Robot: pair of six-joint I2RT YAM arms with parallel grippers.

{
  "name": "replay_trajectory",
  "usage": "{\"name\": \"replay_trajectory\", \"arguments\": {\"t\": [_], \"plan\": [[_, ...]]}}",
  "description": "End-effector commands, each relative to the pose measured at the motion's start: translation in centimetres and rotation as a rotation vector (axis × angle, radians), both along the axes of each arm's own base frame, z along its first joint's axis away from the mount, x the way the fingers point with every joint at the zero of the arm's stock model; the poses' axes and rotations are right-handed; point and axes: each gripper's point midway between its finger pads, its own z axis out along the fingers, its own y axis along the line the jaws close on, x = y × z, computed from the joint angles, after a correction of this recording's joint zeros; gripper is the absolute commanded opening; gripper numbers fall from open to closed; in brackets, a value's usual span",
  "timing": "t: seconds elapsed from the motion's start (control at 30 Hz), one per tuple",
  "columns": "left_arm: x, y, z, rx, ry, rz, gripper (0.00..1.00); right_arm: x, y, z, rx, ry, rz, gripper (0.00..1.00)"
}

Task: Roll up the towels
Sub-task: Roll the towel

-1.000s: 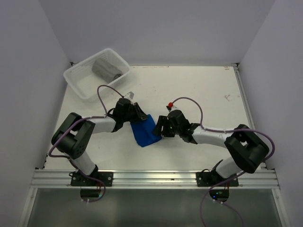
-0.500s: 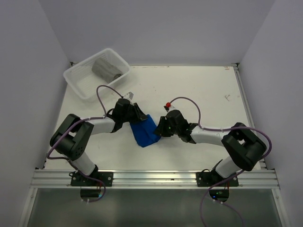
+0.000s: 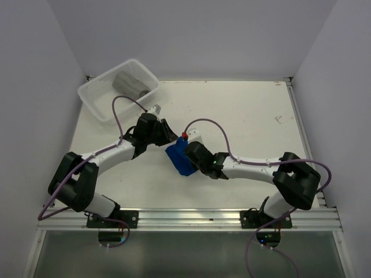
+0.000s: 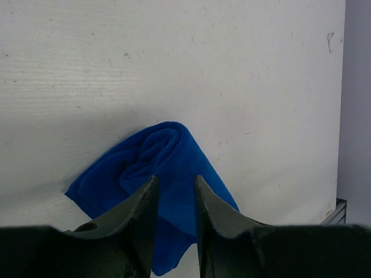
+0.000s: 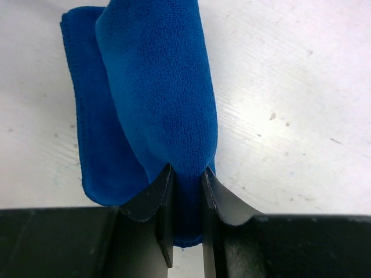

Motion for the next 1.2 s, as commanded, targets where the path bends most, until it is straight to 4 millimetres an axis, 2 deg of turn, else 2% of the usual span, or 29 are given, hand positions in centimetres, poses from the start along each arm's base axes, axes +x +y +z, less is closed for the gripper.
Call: {"name": "replay_trajectory", "arguments": {"t": [0.0,0.07,0.1,0.13,0.23,0.3,0.43,0.57,0.77,0.87,0.97,1.07,1.1,1.17], "plan": [[0.4,-0.1,1.6,0.004,-0.042,-0.011,0.34,1.1,-2.3,0.7,-0.268,-0.146,-0.033,0.01],[0.4,-0.2,1.6,0.0,-0.041,-0.011,0.34,0.9,-1.7,2.0,-0.334,-0.226,-0.05,0.01],[0.4,-0.3,1.6,-0.008,-0.043,-0.014,0.34,0.8,-1.5,1.6,-0.375,-0.242,-0.055,0.01],[0.5,-0.4,1.7,-0.011,-0.045,-0.015,0.34,0.8,-0.6,2.2,-0.377,-0.262,-0.053,0.01],[0.3,-0.7,1.3,-0.025,-0.034,-0.023,0.34,-0.2,0.8,1.8,-0.453,-0.304,-0.045,0.01],[0.2,-0.9,1.0,-0.039,-0.022,-0.029,0.34,-1.1,1.6,2.2,-0.476,-0.336,-0.059,0.03],[-0.5,-1.3,0.6,-0.07,-0.009,-0.051,0.34,-2.3,2.4,0.8,-0.504,-0.335,-0.057,0.05],[-1.2,-1.7,-0.2,-0.084,0.011,-0.065,0.34,-2.7,3.0,0.0,-0.497,-0.316,-0.046,0.07],[-2.2,-1.9,-2.8,-0.057,0.051,-0.076,0.34,-3.0,4.0,-0.4,-0.486,-0.295,-0.026,0.11],[-2.7,-1.0,-5.6,0.003,0.106,-0.064,0.33,-3.4,4.4,-0.6,-0.455,-0.272,-0.022,0.16],[-3.6,0.0,-7.5,0.036,0.145,-0.052,0.33,-3.6,4.5,-0.5,-0.424,-0.244,-0.022,0.22],[-4.0,0.8,-8.4,0.053,0.159,-0.038,0.33,-3.8,4.6,-0.1,-0.373,-0.217,-0.027,0.25],[-4.3,1.0,-8.8,0.06,0.167,-0.038,0.33,-4.1,4.7,-0.3,-0.352,-0.194,-0.022,0.3],[-4.5,1.4,-9.2,0.076,0.176,-0.033,0.33,-4.1,4.8,0.6,-0.297,-0.177,-0.03,0.35]]}}
